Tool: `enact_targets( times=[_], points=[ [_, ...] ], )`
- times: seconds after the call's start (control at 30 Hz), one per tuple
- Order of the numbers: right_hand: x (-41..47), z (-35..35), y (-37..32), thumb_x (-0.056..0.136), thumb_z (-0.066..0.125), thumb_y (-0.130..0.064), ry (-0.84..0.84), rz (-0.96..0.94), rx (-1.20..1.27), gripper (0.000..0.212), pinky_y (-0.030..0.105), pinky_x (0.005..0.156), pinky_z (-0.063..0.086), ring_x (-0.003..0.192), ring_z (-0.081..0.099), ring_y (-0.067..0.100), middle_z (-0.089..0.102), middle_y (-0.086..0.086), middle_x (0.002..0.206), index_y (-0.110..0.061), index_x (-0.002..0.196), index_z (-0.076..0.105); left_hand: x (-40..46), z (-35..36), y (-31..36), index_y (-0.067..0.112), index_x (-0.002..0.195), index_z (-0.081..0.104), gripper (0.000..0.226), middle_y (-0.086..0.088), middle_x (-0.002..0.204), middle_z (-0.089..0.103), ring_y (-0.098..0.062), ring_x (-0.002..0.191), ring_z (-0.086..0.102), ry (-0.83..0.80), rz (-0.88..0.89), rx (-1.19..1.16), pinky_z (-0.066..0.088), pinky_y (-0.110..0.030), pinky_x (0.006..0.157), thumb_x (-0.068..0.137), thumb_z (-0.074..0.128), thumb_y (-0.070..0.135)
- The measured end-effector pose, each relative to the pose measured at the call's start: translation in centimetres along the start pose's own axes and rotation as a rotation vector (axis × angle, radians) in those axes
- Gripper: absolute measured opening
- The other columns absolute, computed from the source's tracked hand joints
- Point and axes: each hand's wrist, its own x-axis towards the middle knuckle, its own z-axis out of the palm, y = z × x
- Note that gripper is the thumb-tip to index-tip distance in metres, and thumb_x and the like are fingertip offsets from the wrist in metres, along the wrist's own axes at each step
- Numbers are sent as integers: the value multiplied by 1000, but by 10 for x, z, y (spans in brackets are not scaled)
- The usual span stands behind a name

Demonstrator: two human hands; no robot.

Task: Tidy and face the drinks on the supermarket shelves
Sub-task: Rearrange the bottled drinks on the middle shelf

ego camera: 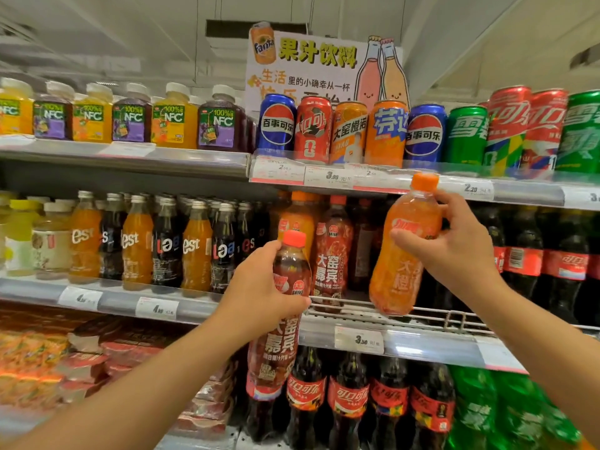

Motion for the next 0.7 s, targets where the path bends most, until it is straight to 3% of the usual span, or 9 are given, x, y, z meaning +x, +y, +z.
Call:
enact_targets(
  times=[0.07,0.2,0.3,0.5,0.63,0.7],
  points=[
    [-4,5,-13,61,77,-57,-30,-1,1,69,27,69,51,86,62,0,60,-24,97,-46,121,44,2,-5,-6,46,116,39,74,21,102,58,6,83,61,-8,19,-53,47,-7,60,61,87,33],
    [-14,36,-47,60,78,-57,-99,-33,4,64,20,67,50,84,63,-4,61,-26,96,-51,115,45,1,-23,-24,51,110,41,71,19,102,62,7,82,62,-46,31,-113,48,-8,63,58,88,36],
    [-16,69,-76,60,77,-59,-126,-58,22,67,17,68,50,87,63,-7,60,-28,98,-50,118,45,-2,-45,-44,56,98,42,65,20,95,63,13,83,60,-51,28,-139,46,-4,56,58,89,35],
    [-10,136,-124,65,79,-55,-139,-75,8,69,21,69,52,88,61,-1,59,-23,101,-39,122,44,-11,-100,-90,58,98,40,67,18,94,62,14,83,59,-37,18,-127,44,-3,54,54,87,40],
    [-5,175,-139,69,78,-56,-125,-79,-18,64,15,64,47,83,59,-3,56,-25,96,-47,117,38,-17,-127,-113,64,97,40,68,21,96,62,15,84,59,-33,14,-140,46,-6,54,55,88,39],
    [-3,186,-139,69,77,-57,-106,-72,-37,64,16,64,45,84,58,-1,54,-25,97,-50,116,35,-19,-131,-121,55,102,45,67,19,97,64,10,83,62,-43,3,-167,48,-9,58,55,88,37]
  ],
)
